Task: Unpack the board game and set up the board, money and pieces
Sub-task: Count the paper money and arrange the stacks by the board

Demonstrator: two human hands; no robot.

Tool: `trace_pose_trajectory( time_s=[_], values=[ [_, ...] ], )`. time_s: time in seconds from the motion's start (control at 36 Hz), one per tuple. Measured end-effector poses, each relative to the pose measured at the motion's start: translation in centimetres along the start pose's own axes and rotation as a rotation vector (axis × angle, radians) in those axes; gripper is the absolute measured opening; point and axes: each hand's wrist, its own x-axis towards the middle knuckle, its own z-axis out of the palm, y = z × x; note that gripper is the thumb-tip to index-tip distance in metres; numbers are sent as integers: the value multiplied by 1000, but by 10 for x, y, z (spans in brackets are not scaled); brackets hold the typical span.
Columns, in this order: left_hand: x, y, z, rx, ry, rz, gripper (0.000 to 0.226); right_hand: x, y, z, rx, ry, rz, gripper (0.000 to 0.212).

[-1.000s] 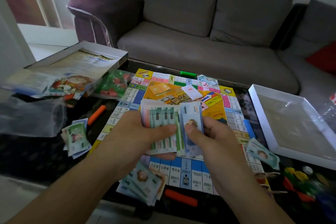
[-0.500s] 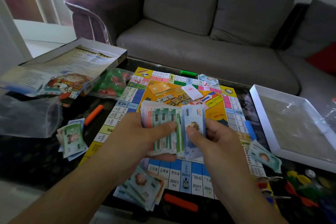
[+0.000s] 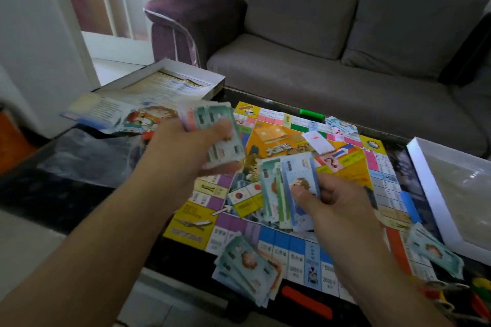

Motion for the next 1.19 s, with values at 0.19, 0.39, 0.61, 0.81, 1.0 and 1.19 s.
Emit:
trace_pose_trajectory(
  time_s=[0.19, 0.39, 0.61, 0.81, 1.0, 1.19],
  values=[
    [17, 26, -42, -116, 142, 41, 17, 26, -22, 127, -197, -302, -31, 44],
    [27, 32, -62, -113, 124, 40, 21, 41, -23, 207, -344, -265, -28, 35],
    [31, 32, -65, -124, 89, 44, 18, 36, -10, 224, -423, -155, -138, 18],
    [20, 30, -57, -126, -43, -9, 23, 54, -20, 156, 233, -198, 392, 13],
    [10, 15, -38, 13, -163, -14, 23, 40, -27, 35, 685, -102, 305, 32],
    [-21, -24, 24, 79, -471, -144, 23, 11, -20, -14, 610, -123, 124, 44]
  ],
)
